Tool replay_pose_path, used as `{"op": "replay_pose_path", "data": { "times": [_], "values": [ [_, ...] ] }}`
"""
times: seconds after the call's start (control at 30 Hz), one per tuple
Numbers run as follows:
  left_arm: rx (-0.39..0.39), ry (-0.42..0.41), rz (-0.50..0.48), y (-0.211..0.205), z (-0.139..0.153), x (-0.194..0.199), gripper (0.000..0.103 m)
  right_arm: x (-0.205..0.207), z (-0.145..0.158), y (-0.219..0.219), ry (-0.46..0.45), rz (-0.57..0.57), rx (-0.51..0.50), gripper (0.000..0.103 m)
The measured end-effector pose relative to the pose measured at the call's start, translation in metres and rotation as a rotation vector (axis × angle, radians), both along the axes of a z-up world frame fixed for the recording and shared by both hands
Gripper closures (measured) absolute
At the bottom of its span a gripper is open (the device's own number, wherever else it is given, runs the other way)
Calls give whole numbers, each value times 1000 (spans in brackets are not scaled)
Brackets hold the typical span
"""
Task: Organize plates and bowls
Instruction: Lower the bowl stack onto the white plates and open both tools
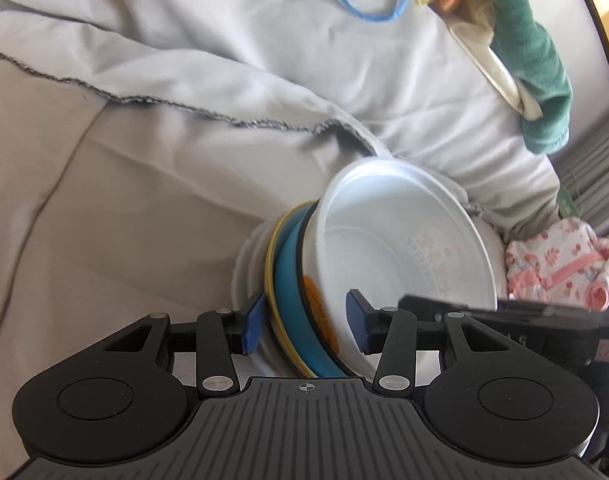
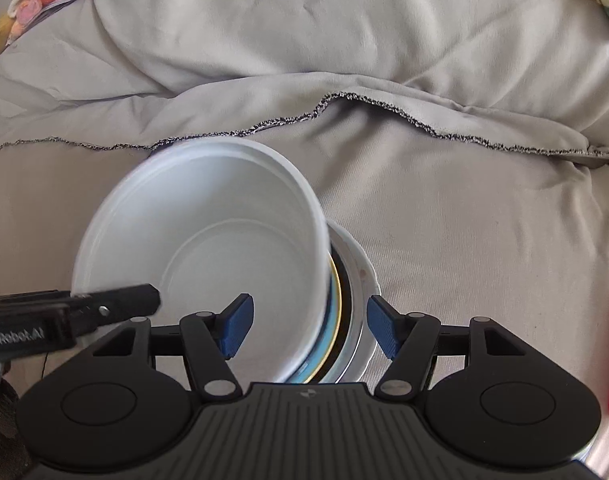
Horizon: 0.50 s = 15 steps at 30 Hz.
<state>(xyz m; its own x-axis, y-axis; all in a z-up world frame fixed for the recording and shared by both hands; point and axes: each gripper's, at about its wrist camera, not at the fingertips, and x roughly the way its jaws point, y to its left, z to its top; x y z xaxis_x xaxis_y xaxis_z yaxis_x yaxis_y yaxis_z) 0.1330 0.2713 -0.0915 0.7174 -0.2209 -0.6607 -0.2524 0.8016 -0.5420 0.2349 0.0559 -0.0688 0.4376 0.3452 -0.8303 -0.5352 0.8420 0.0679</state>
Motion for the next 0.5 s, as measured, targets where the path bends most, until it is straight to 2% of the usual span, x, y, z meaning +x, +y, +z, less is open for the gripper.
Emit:
{"op": "replay_pose_path", "data": {
  "times": [0.13, 0.2, 0.33, 0.5],
  "values": [
    [-64, -38, 6, 15, 0, -8, 63, -4, 0, 0, 15, 7, 13, 43],
    [-71, -54, -4, 16, 2, -10, 72, -6, 2, 2, 15, 21, 21, 46],
    [-68, -39, -17, 12, -2, -4, 70, -11, 12, 11, 22, 42, 35, 48],
    [-117, -53, -31, 11, -11, 3, 69, -6, 15, 5, 10, 24, 36, 48]
  ]
}}
